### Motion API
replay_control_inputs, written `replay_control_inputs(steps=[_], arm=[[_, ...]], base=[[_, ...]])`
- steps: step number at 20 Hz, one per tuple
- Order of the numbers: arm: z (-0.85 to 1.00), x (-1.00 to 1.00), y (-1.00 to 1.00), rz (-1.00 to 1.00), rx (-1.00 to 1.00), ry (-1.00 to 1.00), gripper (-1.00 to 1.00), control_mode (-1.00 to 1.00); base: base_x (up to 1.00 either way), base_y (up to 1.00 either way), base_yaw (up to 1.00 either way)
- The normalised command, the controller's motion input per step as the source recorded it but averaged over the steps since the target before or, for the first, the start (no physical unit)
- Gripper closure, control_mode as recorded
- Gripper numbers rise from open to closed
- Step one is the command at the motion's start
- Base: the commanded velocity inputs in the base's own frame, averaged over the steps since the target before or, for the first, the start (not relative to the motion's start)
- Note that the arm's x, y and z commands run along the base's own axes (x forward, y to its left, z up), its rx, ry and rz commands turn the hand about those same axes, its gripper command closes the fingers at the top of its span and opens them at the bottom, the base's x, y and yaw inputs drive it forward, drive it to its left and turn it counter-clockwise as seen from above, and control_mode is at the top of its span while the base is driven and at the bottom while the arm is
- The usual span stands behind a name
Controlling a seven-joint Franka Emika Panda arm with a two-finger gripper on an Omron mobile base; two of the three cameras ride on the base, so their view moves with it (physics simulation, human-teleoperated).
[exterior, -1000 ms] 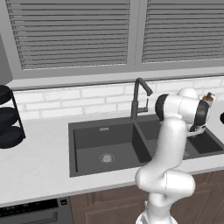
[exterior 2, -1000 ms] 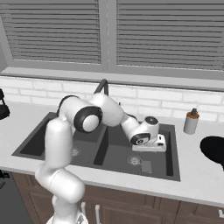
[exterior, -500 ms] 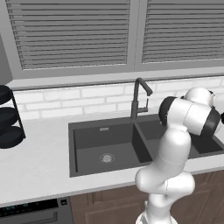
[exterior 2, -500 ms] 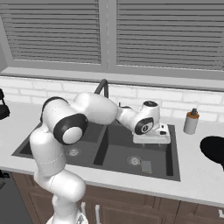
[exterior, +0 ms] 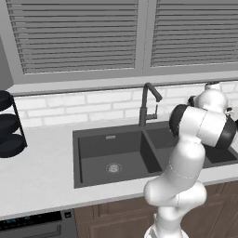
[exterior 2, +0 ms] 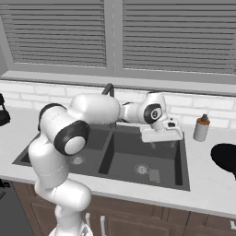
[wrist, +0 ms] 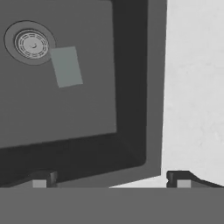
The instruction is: Pick the pan and sponge and place them into the sink. Then turn on the water.
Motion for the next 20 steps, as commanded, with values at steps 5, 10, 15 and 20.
replay_control_inputs(steps=[5,10,15,20], arm=[[0.0,-0.18,-0.57,-0.01,0.01,0.04,-1.0,-1.0],[0.0,-0.41,-0.65,0.0,0.07,-0.07,-1.0,-1.0],[0.0,-0.51,-0.69,0.0,0.06,-0.06,-1.0,-1.0],[0.0,-0.4,-0.59,0.0,0.04,-0.04,-1.0,-1.0]], base=[[0.0,0.0,0.0],[0.0,0.0,0.0],[0.0,0.0,0.0],[0.0,0.0,0.0]])
